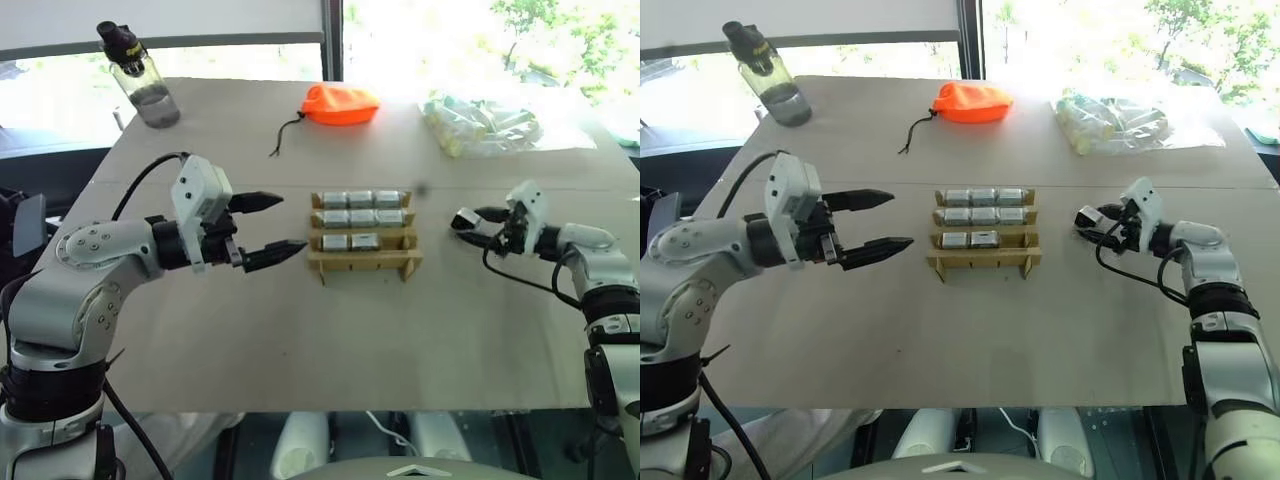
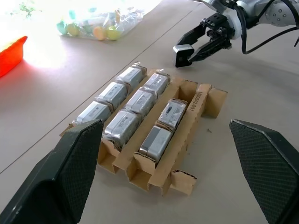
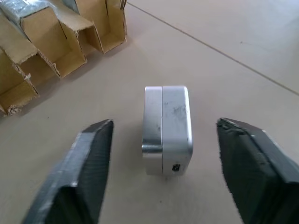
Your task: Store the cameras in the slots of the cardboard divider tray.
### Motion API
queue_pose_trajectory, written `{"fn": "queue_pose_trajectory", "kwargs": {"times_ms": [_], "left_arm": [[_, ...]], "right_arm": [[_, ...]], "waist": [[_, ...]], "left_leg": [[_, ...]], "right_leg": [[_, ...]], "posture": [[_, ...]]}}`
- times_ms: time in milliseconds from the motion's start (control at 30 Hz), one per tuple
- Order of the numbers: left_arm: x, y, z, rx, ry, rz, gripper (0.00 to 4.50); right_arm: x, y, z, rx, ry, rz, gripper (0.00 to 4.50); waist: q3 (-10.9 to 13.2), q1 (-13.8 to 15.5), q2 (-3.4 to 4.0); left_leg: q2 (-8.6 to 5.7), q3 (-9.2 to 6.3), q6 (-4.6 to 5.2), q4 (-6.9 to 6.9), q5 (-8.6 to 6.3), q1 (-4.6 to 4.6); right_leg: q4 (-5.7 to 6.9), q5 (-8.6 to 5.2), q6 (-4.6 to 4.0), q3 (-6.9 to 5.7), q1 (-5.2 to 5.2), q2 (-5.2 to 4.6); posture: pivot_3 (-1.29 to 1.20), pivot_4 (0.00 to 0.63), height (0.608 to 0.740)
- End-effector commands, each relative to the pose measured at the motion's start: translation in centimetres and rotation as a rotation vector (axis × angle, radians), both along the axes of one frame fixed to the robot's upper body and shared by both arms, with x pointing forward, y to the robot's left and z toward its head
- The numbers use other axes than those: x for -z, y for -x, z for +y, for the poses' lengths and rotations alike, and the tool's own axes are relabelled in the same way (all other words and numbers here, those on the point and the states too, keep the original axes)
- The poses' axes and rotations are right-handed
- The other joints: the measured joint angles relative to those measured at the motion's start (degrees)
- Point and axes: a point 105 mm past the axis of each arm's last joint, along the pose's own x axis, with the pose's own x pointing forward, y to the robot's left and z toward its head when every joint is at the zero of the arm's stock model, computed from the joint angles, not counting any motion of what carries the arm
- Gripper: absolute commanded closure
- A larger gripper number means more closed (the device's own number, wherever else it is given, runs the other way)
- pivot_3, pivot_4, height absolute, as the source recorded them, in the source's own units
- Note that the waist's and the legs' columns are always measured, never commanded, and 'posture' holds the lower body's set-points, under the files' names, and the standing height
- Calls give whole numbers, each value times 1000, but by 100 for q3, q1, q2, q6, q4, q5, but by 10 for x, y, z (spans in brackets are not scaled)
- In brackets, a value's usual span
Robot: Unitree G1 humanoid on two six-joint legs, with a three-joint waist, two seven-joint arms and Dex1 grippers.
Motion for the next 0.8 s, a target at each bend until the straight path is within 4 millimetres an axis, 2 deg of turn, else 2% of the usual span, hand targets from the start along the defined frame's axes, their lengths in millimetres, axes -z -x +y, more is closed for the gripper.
{"fn": "queue_pose_trajectory", "kwargs": {"times_ms": [33,67,100,133,267,400,533,700,800], "left_arm": [[-10,9,-2,39,-21,-42,0],[-9,11,-2,47,-25,-36,0],[-8,12,-2,53,-29,-31,0],[-8,12,-1,55,-32,-28,0],[-8,12,0,59,-41,-28,0],[-9,12,-1,70,-44,-30,0],[-10,11,0,71,-48,-36,0],[-9,11,1,82,-47,-45,0],[-8,14,2,105,-41,-39,0]], "right_arm": [[-15,-2,-7,11,-4,-58,2477],[-16,-2,-7,11,-4,-59,3131],[-16,-2,-8,13,-5,-61,3236],[-16,-1,-8,13,-6,-62,3711],[-19,-1,-7,2,-6,-61,3744],[-32,-1,9,-54,-21,-88,3744],[-50,7,40,-191,-27,-129,3744],[-71,35,91,-450,-31,-169,3744],[-72,49,112,-582,30,-203,3744]], "waist": [[0,-2,1],[0,-2,1],[0,-3,1],[1,-7,1],[1,-9,2],[4,-27,6],[5,-74,8],[8,-118,13],[9,-117,14]], "left_leg": [[0,0,0,0,0,0],[0,1,0,0,0,0],[0,1,0,0,0,0],[0,1,0,0,0,0],[0,0,0,0,0,0],[0,1,-1,-1,0,0],[0,-1,-1,-1,0,-1],[3,-1,-1,-3,0,0],[2,-1,-1,-3,0,-1]], "right_leg": [[0,0,0,0,0,0],[0,0,0,0,0,0],[0,0,0,0,0,0],[0,0,0,0,0,0],[0,0,0,0,0,0],[0,0,0,0,0,0],[0,0,0,-1,0,-1],[1,0,0,-2,-1,0],[0,0,0,-7,-2,0]], "posture": [[0,150,740],[0,150,740],[0,150,740],[0,150,740],[0,150,740],[0,150,740],[0,150,740],[0,150,740],[0,150,740]]}}
